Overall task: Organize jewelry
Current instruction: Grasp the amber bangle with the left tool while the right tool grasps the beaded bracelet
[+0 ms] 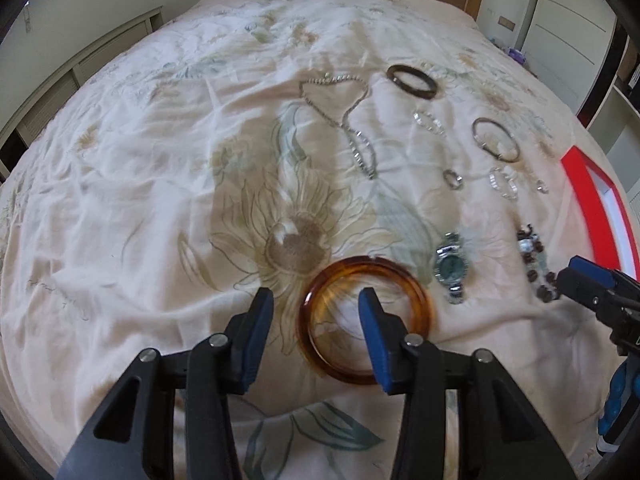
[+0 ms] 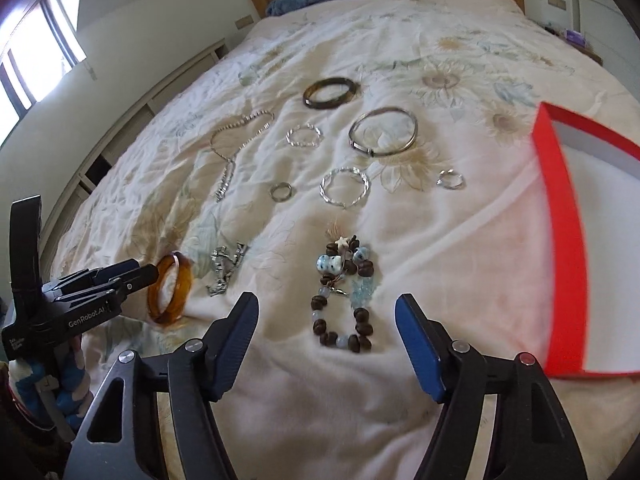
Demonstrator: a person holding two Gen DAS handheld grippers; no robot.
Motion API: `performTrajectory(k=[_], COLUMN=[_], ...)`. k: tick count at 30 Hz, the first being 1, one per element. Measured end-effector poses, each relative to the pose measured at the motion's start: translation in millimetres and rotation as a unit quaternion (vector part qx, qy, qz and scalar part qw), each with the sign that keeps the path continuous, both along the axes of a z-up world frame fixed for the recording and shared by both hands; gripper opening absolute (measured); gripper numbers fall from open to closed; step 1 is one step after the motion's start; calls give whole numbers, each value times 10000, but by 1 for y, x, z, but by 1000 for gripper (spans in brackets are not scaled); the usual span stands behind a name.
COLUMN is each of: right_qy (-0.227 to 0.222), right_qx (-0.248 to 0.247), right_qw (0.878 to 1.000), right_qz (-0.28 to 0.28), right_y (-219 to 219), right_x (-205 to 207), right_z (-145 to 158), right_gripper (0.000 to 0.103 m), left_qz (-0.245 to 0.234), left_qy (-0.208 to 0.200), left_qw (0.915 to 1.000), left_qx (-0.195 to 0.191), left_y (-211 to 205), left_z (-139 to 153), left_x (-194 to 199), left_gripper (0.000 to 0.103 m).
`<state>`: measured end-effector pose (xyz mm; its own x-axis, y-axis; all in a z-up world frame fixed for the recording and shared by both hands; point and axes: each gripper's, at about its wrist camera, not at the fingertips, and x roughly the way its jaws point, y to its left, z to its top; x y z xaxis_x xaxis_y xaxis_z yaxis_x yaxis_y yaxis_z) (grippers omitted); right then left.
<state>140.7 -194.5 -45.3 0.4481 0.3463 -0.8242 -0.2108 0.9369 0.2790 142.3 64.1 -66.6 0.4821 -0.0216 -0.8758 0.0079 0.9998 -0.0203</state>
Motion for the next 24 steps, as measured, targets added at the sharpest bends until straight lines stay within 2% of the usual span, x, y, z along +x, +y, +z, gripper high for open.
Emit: performTrajectory(k=[6, 10, 13, 15, 18, 24], right_qy=[245, 244, 234, 234, 276, 352], right_qx=[-93, -166, -215, -264, -259, -235], right_qw=[9997, 9995, 9994, 9993, 9992, 9989], right_qz=[33, 75, 108, 117, 104, 192], right_y=[6, 10, 11, 10, 3, -1], right_x=[14, 17, 19, 17, 13, 11], right_z=[-27, -34, -36, -36, -36, -38], right_gripper=[69, 67, 58, 46, 35, 18], left_qz=[-88, -146, -190, -189, -223, -288], left_qy=[197, 234, 219, 202, 191, 177], left_qw=[9997, 9996, 9996, 9996, 9995, 9992], left_qx=[-81, -50, 33, 58, 98, 211], left_y=[4, 2, -1, -2, -3, -10], left_z=[-20, -26, -28, -28, -28, -29], left_x=[7, 11, 12, 12, 11, 10], left_gripper=[42, 41, 37, 33, 28, 14])
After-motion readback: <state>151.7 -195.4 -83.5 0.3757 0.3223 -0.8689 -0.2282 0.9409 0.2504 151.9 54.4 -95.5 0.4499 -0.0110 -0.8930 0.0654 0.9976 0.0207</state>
